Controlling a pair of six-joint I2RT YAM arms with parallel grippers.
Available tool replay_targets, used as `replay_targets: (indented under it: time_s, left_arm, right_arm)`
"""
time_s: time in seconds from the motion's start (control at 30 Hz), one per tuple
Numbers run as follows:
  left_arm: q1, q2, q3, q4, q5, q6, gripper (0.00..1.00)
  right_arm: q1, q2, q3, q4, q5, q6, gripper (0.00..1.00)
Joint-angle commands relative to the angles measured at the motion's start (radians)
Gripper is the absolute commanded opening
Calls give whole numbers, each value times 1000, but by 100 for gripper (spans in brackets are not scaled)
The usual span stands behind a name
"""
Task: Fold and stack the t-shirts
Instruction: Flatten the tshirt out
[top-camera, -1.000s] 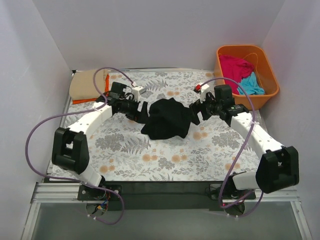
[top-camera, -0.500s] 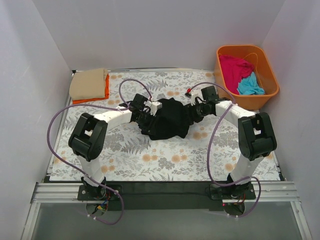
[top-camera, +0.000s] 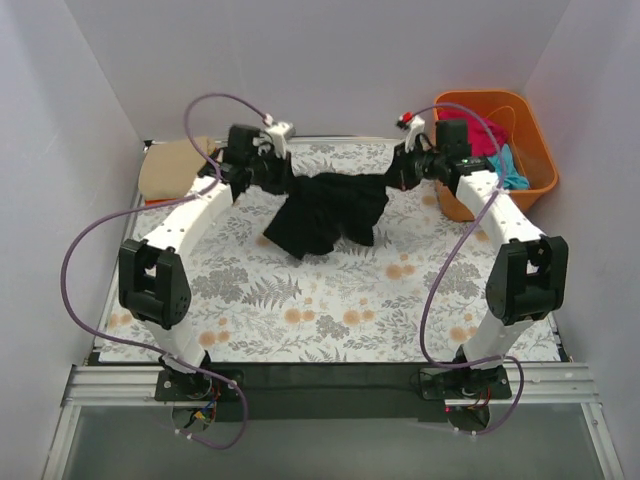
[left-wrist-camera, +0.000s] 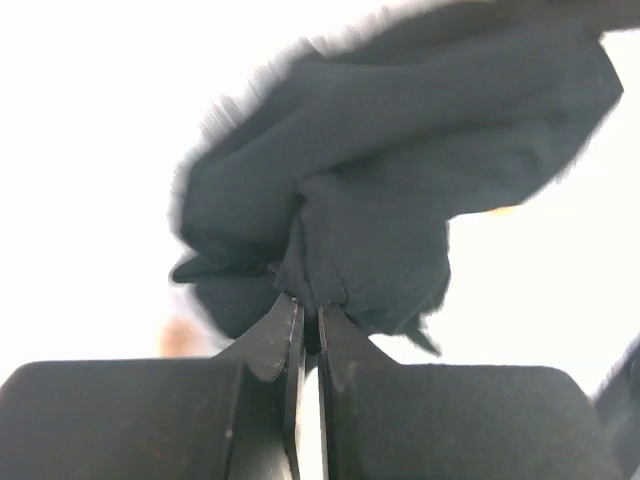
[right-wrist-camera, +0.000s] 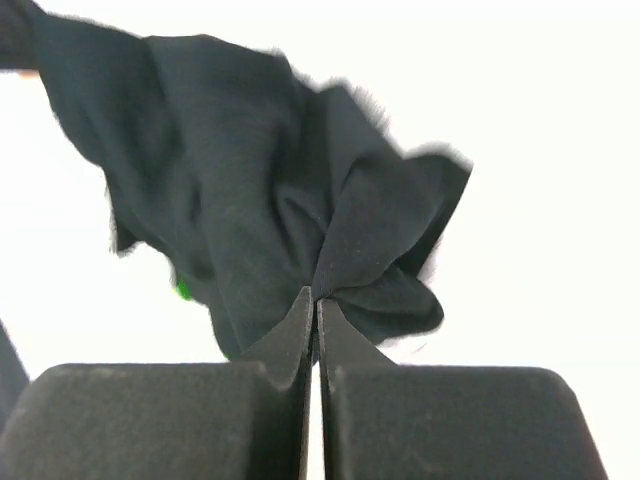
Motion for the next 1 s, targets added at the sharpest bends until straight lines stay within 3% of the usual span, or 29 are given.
replay_targets:
  time_s: [0.0,0.03,0.13,0.23,0.37,0.5,0.7,0.77,0.97]
  left_arm:
    - [118,23,246,-35,50,-10,0]
    - [143,44,353,-63,73,1,0]
    - [169,78,476,-149,104,62,0]
    - [172,57,489,-233,104,154,0]
    - [198,-12,408,-360,144,225,0]
    - [263,-208,149,-353,221,253,0]
    - [289,-307,98,-324,358,179,0]
    - [289,-273,86,-252,342,79,0]
    - [321,2,90,-264,299,30,0]
  right_arm:
    - [-49,-61,180,37,-30,-18,1]
    - [-55,-55,263,19,-34,-27,1]
    - [-60,-57,372,-27,-44,-27,1]
    - [-62,-110,327,-38,-32,-27,1]
    - [-62,-182,177,-122,-14,-113,1]
    - [-60,-308,9,-201,-27,-159,1]
    - [-54,-348,99,-198,-47,-119,1]
    - [-49,-310,131,-173,-37,-81,1]
    - [70,-40,191,-181,23,-50,1]
